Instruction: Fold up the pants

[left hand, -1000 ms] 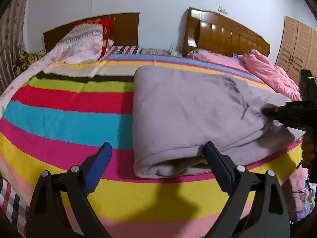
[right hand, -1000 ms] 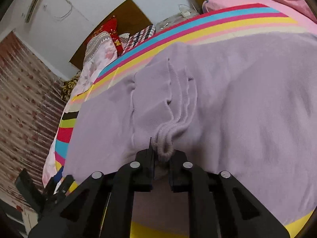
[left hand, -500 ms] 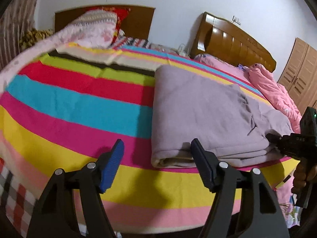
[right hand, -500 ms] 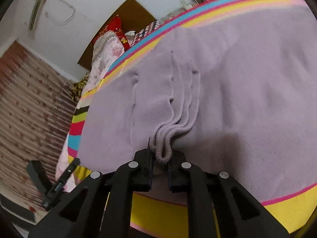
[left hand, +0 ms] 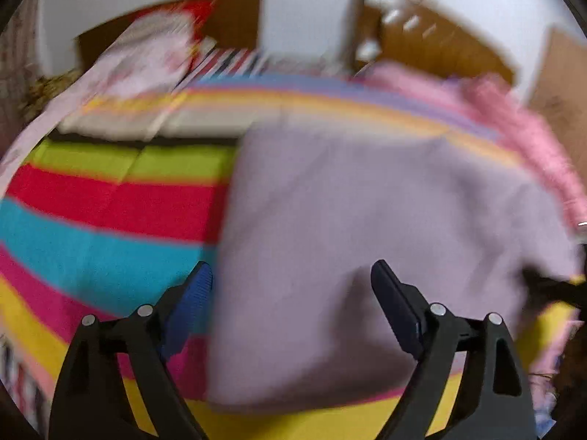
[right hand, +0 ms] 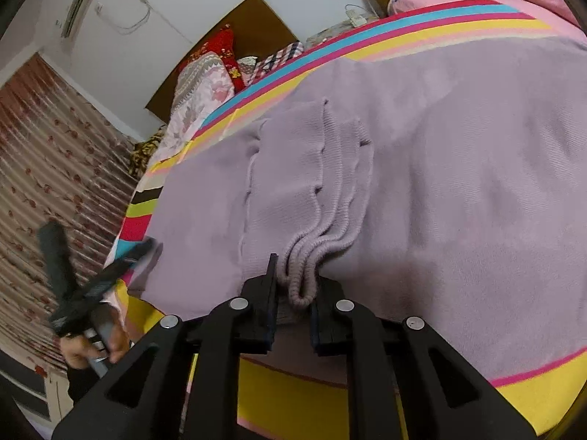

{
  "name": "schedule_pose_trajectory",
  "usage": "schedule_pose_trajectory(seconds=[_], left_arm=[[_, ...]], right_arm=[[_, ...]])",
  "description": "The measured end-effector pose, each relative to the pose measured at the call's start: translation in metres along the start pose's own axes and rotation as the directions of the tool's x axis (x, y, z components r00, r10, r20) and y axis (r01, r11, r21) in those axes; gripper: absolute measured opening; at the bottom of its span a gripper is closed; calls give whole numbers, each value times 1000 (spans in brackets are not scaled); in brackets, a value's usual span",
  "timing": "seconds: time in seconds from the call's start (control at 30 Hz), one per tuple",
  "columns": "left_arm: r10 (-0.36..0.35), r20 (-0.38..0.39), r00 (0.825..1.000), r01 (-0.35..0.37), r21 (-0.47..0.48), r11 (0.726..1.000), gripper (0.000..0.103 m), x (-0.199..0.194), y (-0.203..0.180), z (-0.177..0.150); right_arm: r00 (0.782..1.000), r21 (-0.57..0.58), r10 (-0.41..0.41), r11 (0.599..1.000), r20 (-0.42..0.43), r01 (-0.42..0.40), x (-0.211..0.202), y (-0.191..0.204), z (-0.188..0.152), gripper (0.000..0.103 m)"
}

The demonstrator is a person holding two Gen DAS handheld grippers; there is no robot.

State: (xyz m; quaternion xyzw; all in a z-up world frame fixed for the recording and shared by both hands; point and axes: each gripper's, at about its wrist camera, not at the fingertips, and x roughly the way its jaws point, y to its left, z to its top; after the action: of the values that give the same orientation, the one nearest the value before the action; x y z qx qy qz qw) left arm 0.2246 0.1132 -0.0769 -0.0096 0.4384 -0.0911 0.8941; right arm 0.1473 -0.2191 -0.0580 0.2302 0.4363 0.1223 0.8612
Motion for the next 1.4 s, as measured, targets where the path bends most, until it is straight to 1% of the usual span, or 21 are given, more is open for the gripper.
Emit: schedule_pose_trajectory(seconds=[0.03, 0.07, 0.1, 0.2, 0.27, 0.3, 0.33, 0.4, 0.43, 0.5, 0.57, 0.67, 0.77, 0.83, 0.93, 1.07, 1.1, 1.2, 1.23, 1.33, 1.4], left_arm=[[-38, -6, 999, 38, -52, 998, 88, 0, 8, -3], [-56, -5, 998, 55, -84, 995, 88, -2, 12, -5], [-56, 10, 998, 57, -109, 992, 88, -9, 17, -7], [-41, 101, 994, 56, -146, 988, 94, -32, 29, -3], [-50, 113, 992, 69, -172, 983, 95, -35, 34, 5], [-38, 103, 994, 55, -168, 984, 95, -32, 35, 8], [-19, 90, 996, 33, -159, 987, 95, -27, 34, 11], [18, 46, 999, -11, -146, 989, 95, -14, 32, 12], [28, 32, 999, -23, -143, 989, 95, -10, 33, 13], [58, 13, 998, -56, -134, 989, 95, -1, 33, 11], [63, 18, 998, -60, -136, 989, 95, -1, 31, 4], [78, 28, 997, -74, -132, 988, 96, -1, 30, 1], [86, 23, 996, -82, -130, 988, 97, 0, 29, -1], [89, 24, 996, -85, -126, 988, 98, -1, 27, -3], [84, 21, 996, -80, -128, 988, 98, -2, 29, -2], [78, 24, 997, -75, -124, 989, 98, -8, 30, 2], [55, 33, 998, -51, -127, 991, 98, -11, 30, 4], [-81, 64, 995, 91, -176, 980, 98, -19, 37, 12], [-147, 73, 986, 159, -218, 963, 98, -18, 45, 15], [-250, 60, 966, 257, -283, 924, 96, -5, 59, 19], [-305, 21, 952, 296, -313, 903, 86, 13, 66, 18]], right_arm=[[996, -54, -82, 995, 38, 84, -9, 6, 2, 37], [990, -89, -116, 988, 82, 123, -17, 11, 3, 47], [984, -136, -121, 981, 130, 139, -26, 19, 7, 49], [976, -231, -116, 960, 182, 157, -28, 40, 14, 49], [986, -327, -66, 938, 154, 114, -11, 58, 16, 49], [990, -346, -67, 932, 126, 107, 0, 62, 15, 49], [993, -366, -76, 925, 85, 102, 14, 64, 13, 49], [990, -384, -136, 913, 32, 138, 41, 57, 9, 49], [989, -410, -126, 901, 70, 144, 40, 58, 6, 48], [988, -416, -138, 896, 66, 153, 35, 62, 5, 48], [984, -419, -158, 891, 78, 176, 25, 66, 7, 48], [980, -458, -153, 867, 126, 194, 13, 75, 7, 48], [983, -501, -124, 848, 137, 176, 15, 87, 10, 50], [981, -531, -148, 825, 127, 194, 25, 91, 8, 54], [980, -512, -193, 838, 43, 188, 51, 79, 8, 56], [985, -500, -162, 849, 59, 169, 46, 74, 8, 58], [986, -490, -152, 856, 64, 164, 43, 73, 10, 58], [988, -482, -142, 862, 69, 157, 43, 68, 11, 59], [987, -483, -144, 861, 65, 158, 45, 64, 11, 59], [991, -473, -115, 871, 68, 134, 46, 58, 8, 61], [993, -470, -102, 875, 63, 119, 47, 56, 10, 61]])
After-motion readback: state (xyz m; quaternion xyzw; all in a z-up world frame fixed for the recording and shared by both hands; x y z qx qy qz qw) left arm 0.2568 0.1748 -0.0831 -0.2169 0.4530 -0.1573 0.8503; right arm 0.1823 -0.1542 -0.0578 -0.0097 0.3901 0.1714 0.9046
